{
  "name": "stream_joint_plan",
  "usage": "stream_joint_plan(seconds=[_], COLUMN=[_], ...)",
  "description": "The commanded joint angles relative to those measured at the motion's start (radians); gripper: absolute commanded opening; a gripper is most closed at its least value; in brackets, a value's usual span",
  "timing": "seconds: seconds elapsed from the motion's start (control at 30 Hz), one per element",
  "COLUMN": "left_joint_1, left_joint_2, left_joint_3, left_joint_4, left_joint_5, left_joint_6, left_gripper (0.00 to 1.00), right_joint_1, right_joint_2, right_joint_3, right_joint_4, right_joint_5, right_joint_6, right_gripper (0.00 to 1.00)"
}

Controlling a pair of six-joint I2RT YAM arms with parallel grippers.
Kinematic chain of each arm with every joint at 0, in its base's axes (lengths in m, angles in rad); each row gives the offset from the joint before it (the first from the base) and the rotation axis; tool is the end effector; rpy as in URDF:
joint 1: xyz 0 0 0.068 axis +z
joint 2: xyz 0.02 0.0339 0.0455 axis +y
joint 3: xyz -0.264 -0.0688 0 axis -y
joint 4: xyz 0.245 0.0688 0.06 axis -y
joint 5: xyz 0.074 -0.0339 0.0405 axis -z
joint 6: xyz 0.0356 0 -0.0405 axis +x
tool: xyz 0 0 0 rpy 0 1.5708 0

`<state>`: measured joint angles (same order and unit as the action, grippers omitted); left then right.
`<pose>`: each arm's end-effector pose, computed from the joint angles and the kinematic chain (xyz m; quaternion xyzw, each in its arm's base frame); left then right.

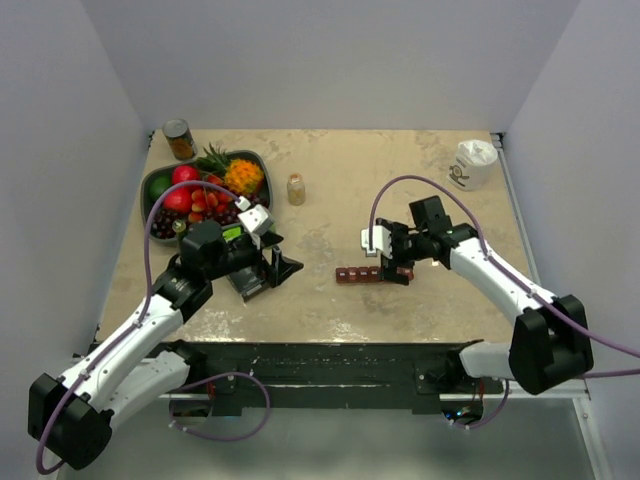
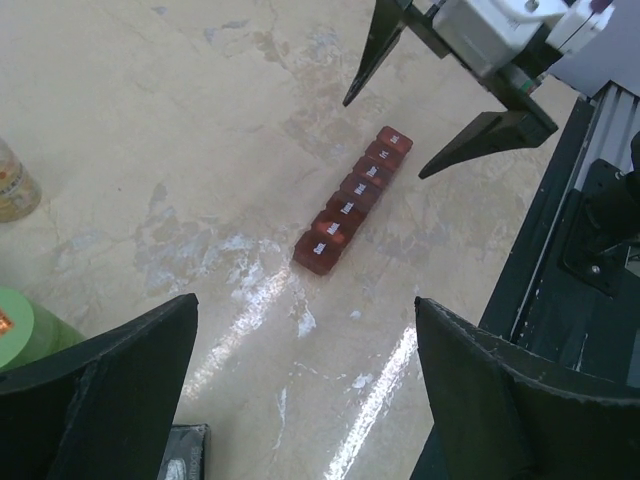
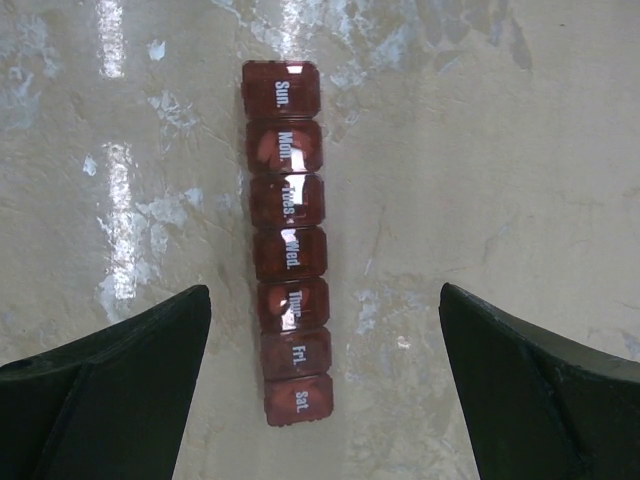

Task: Sort the pills into containers

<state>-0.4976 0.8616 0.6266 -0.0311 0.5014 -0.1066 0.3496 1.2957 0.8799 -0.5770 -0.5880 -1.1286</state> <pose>0.1692 -0.1114 0.2875 0.2973 0.7259 -0.3632 0.5028 0.2312 0.1053 0.2367 -0.6790 0.6224 0.1534 0.3578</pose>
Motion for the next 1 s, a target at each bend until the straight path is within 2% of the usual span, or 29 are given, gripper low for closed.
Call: stream_joint_plan(seconds=[0.0, 0.13, 0.5, 0.6, 0.63, 0.73, 0.77, 0.87, 0.97], left_joint_1=[0.004, 0.004, 0.004, 0.004, 0.004, 0.004, 0.004, -0.002, -0.036], left_joint_2=[0.001, -0.01, -0.029, -0.036, -0.041, -0.052, -0.059, -0.068, -0.059], left_joint_3=[-0.018, -0.028, -0.057, -0.08, -0.087, -0.123, -0.149, -0.195, -0.215], left_joint_4=[0.071, 0.082, 0.115, 0.146, 0.155, 0.209, 0.229, 0.301, 0.326], left_joint_5=[0.046, 0.043, 0.034, 0.055, 0.063, 0.1, 0.132, 0.16, 0.14], left_joint_6=[0.036, 0.042, 0.064, 0.061, 0.062, 0.067, 0.071, 0.082, 0.129], left_gripper=[0.93, 0.93, 0.92, 0.92, 0.92, 0.9, 0.89, 0.86, 0.84], right_joint_1=[0.051, 0.092, 0.154, 0.154, 0.155, 0.155, 0.155, 0.154, 0.154], right_joint_2=[0.057, 0.149, 0.297, 0.315, 0.317, 0.327, 0.326, 0.315, 0.3], right_joint_3=[-0.015, -0.009, 0.004, 0.007, 0.005, 0.002, 0.002, -0.001, 0.01], right_joint_4=[0.086, 0.117, 0.114, 0.101, 0.101, 0.092, 0.086, 0.08, 0.06], right_joint_5=[0.057, 0.097, 0.168, 0.165, 0.168, 0.18, 0.178, 0.177, 0.136], right_joint_6=[-0.023, -0.031, -0.059, -0.053, -0.053, -0.056, -0.059, -0.06, -0.054], right_gripper=[0.97, 0.93, 0.68, 0.57, 0.49, 0.35, 0.27, 0.17, 0.11])
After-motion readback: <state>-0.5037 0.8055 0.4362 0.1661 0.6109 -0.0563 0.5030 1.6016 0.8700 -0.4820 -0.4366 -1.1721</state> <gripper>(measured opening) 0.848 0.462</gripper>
